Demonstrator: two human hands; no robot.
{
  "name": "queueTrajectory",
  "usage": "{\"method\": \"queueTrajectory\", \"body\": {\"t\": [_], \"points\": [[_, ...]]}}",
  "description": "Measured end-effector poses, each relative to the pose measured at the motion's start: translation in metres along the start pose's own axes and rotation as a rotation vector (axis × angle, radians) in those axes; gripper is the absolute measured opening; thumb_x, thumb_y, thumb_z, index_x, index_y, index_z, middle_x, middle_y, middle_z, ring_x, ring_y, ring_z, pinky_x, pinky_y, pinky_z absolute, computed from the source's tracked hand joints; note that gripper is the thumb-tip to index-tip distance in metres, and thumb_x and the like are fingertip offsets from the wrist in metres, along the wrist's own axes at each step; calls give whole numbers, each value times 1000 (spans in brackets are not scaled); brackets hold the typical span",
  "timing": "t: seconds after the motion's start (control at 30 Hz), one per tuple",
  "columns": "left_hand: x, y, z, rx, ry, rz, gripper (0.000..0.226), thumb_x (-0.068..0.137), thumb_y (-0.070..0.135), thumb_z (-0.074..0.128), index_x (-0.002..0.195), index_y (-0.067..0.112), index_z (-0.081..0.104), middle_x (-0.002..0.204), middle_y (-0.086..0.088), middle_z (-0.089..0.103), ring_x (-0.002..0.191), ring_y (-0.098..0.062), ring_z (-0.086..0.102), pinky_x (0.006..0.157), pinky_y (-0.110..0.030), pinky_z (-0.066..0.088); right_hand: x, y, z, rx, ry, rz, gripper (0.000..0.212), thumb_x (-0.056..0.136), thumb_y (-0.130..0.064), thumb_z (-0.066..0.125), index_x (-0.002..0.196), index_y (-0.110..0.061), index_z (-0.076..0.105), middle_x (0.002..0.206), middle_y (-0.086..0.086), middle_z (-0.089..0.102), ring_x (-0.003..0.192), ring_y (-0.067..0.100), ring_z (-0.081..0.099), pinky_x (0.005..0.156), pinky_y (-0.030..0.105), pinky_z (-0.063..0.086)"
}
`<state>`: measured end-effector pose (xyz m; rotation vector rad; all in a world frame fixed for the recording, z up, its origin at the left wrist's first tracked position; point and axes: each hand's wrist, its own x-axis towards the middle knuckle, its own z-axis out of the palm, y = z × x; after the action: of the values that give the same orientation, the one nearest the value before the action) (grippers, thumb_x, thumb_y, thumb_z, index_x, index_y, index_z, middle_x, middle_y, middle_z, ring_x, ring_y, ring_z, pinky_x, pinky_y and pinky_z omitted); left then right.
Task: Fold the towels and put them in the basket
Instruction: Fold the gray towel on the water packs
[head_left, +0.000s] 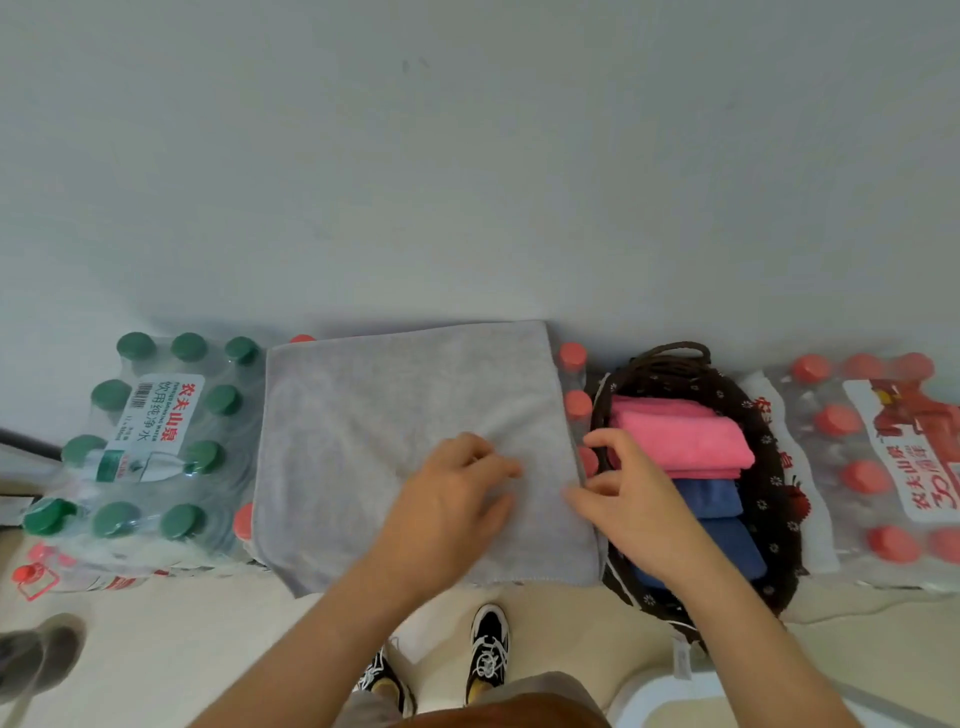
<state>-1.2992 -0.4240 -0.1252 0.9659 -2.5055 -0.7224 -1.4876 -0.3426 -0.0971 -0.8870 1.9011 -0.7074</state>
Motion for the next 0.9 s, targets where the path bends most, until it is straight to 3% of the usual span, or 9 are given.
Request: {"method": "queueTrajectory", "body": {"t": [0.1, 0.2, 0.37, 0.5, 0.67, 0.8, 0.9], "points": [[5, 23, 24, 3, -134, 93, 30, 89, 26, 53, 118, 29, 60, 98, 2, 56, 84, -19, 59, 66, -30, 50, -13, 13, 5, -224, 94, -33, 37, 78, -25, 74, 105, -35, 50, 69, -5, 67, 68, 5, 62, 67, 38, 55], [19, 26, 34, 166, -215, 196, 42, 87, 20, 57, 127, 34, 52, 89, -2, 56, 76, -26, 60, 56, -34, 48, -21, 23, 12, -280, 183, -48, 21, 80, -26, 71, 94, -31, 56, 69, -10, 63, 70, 7, 60, 67, 40, 52], [51, 35, 27, 429, -350, 259, 31, 95, 21, 46, 125, 26, 49, 98, -4, 58, 85, -33, 62, 61, -36, 35, -26, 35, 20, -273, 272, -161, 2, 86, -26, 65, 88, -24, 65, 77, -9, 68, 75, 14, 63, 68, 42, 51], [60, 33, 22, 456, -384, 299, 23, 96, 24, 46, 118, 27, 52, 99, -1, 60, 86, -30, 64, 63, -35, 40, -24, 42, 19, -302, 274, -219, 4, 90, -22, 59, 86, -24, 60, 76, -8, 64, 74, 15, 60, 66, 42, 48], [65, 35, 25, 498, -380, 324, 22, 100, 29, 39, 120, 27, 49, 98, -1, 59, 85, -28, 63, 57, -34, 35, -19, 52, 19, -228, 282, -231, 12, 89, -10, 57, 87, -22, 53, 69, -9, 55, 66, 12, 53, 60, 37, 43], [67, 31, 32, 487, -389, 333, 27, 100, 30, 39, 125, 33, 45, 103, 0, 61, 83, -28, 65, 60, -35, 43, -20, 58, 22, -97, 274, -197, 16, 90, -11, 57, 101, -22, 58, 69, -11, 51, 65, 6, 50, 60, 25, 37], [69, 31, 33, 495, -390, 381, 25, 100, 27, 40, 122, 34, 50, 106, 1, 61, 84, -28, 64, 61, -32, 36, -19, 60, 25, -34, 291, -157, 20, 91, -12, 58, 110, -18, 61, 79, -6, 59, 74, 8, 55, 67, 28, 44]]}}
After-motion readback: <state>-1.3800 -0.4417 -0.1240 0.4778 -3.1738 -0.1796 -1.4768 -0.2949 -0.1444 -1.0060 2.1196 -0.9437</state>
